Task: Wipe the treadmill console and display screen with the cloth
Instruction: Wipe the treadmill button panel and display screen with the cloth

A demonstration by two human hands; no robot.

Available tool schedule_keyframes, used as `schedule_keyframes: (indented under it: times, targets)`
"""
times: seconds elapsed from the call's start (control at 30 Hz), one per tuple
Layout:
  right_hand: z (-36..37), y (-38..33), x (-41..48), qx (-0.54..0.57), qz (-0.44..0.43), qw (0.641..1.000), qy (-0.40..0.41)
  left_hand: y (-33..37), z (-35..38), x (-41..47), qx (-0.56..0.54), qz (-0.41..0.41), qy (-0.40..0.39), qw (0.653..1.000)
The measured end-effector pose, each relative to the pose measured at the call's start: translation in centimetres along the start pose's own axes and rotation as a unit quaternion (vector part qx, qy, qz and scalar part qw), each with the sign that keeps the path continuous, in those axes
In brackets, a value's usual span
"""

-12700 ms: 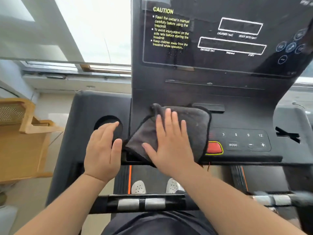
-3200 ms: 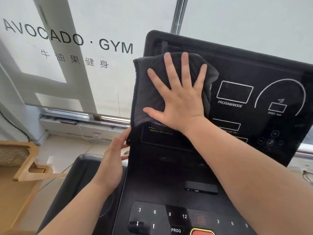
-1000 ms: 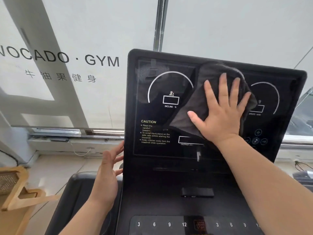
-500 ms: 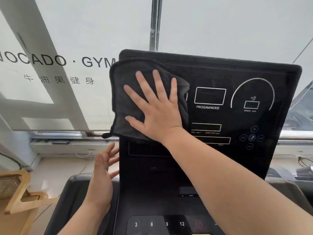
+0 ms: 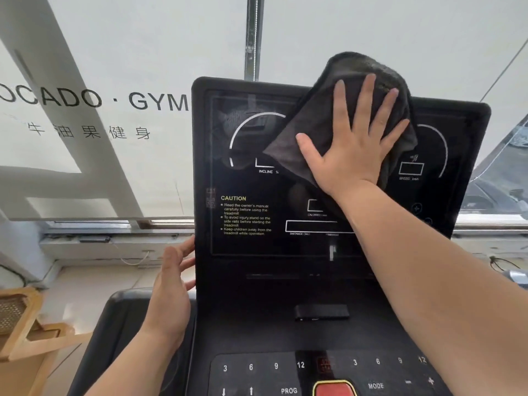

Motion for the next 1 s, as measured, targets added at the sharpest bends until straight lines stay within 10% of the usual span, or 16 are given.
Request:
schedule_keyframes:
  times: [0.23,0.47,0.87,1.0]
  targets:
    - [1.2,-8.7,-5.0,-0.015,-0.179,0.984,-0.005,0.1,0.2,-0.4,0.012,0.001,0.001,1.0]
    - [4.5,0.2,-12.5,-0.01,-0.302,0.953,-0.011,-0.7,0.4,-0.7,-0.006,0.008,0.037,0.999]
    - [0.2,3.0,-0.7,-0.041,-0.034,0.998,-0.016,1.9,2.5,-0.5,0.327,0.145,-0.037,0.933]
    - [0.6,-0.8,-2.3,-0.027,-0.082,0.996,-0.016,1.9,3.7,-0.9,0.334,0.129,-0.022,0.933]
Point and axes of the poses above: each hand's wrist, its own x-axis towards the middle knuckle, its own z-axis out of the palm, y = z × x, the point moved 2 cm from there along x, towards the middle knuckle, and after that the axes turned 15 degrees about z, right-handed, at the moved point
